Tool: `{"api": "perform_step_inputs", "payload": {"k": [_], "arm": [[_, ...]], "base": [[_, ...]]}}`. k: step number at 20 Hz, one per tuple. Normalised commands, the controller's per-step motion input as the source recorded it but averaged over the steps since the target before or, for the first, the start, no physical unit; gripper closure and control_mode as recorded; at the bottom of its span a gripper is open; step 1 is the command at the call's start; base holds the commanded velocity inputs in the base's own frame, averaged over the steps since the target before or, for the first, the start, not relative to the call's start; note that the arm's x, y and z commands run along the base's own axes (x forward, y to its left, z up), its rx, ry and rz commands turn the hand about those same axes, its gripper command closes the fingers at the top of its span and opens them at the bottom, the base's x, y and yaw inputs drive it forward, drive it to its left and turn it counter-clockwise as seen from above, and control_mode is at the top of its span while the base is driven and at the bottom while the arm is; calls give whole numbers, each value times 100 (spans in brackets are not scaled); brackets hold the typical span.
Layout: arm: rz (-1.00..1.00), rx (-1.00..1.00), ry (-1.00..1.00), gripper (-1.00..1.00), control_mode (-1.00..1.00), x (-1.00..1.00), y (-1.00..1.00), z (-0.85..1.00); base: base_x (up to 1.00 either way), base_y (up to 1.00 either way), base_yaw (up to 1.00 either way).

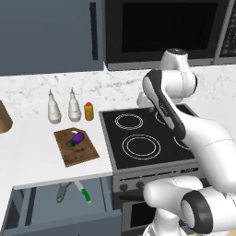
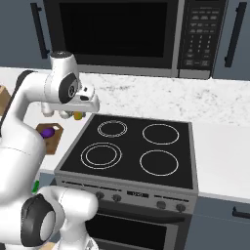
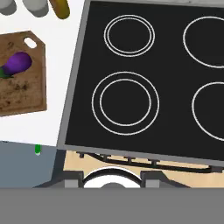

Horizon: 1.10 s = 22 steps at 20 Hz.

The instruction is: Place the appropriate cutting tool for cutting the eggplant skin on the cutting board.

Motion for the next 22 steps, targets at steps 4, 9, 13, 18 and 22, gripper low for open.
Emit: {"api": "perform_step_inputs", "payload": {"k": [4, 9, 13, 18, 22], "arm": [[3, -1, -1, -100, -100, -40, 0, -2], [11, -3, -1, -100, -100, -93, 54, -28], [1, 5, 4, -100, -100, -50, 98, -49], [0, 13, 0, -100, -100, -37, 100, -60], [-7, 9, 6, -100, -100, -23, 98, -69]], "base": [[0, 0, 0], [0, 0, 0], [0, 0, 0], [0, 0, 0], [0, 0, 0]]}}
